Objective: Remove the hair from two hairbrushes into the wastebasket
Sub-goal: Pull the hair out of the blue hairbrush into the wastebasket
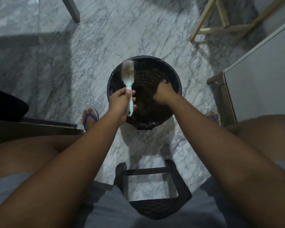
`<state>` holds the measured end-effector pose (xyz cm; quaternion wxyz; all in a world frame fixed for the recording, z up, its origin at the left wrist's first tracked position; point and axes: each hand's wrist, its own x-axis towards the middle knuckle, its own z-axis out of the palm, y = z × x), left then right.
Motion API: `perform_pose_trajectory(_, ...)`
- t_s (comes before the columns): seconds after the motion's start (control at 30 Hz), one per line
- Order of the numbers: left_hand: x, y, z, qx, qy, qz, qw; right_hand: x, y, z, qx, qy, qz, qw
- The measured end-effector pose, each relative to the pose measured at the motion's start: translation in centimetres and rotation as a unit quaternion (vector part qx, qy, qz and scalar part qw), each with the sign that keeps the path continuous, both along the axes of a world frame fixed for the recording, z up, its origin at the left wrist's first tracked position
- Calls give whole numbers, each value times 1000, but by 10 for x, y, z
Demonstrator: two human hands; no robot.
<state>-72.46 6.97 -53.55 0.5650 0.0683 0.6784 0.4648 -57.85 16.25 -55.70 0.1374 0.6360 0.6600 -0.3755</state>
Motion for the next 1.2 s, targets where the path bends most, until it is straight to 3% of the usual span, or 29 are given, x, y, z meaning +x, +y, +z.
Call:
perform_pose_trajectory(0.1, 0, -2, 0, 11, 19, -25, 999, -13, -3, 13, 97, 240, -100, 961)
perform_pose_trajectory(0.2, 1, -3, 1, 22, 20, -44, 999, -22, -4, 15, 79, 350, -181, 916)
perform_pose_trajectory(0.3, 3, -4, 2, 29, 13, -55, 998, -22, -11, 10, 80, 334, -151, 927)
perform_pose_trajectory(0.4, 6, -3, 2, 28, 2, -47, 998, -17, -13, 7, 92, 351, -173, 915)
perform_pose_trajectory(0.5, 6, -3, -3, 19, -1, -37, 999, -12, -9, 10, 180, 347, -173, 904)
perform_pose_trajectory(0.77, 11, 4, -12, -48, 11, 8, 999, -14, 0, 42, 470, 400, -207, 759)
perform_pose_trajectory(0.97, 8, 7, -11, -93, -24, 64, 993, -4, 3, 43, 519, 404, -298, 692)
perform_pose_trajectory(1.0, 6, 6, -12, -88, -21, 66, 994, -1, 4, 41, 511, 393, -314, 697)
perform_pose_trajectory(1.03, 6, 5, -12, -77, -9, 58, 995, 1, 4, 40, 487, 374, -311, 725)
perform_pose_trajectory(1.07, 5, 3, -11, -63, 6, 43, 997, 4, 4, 36, 441, 341, -284, 780)
perform_pose_trajectory(1.13, 6, 1, -8, -35, 20, 21, 999, 11, 2, 29, 246, 205, -159, 934)
perform_pose_trajectory(1.17, 6, 0, -7, -25, 20, 14, 999, 13, -2, 27, 131, 104, -78, 983)
perform_pose_trajectory(1.2, 7, 0, -6, -17, 20, 9, 1000, 14, -5, 25, 44, 25, -10, 999)
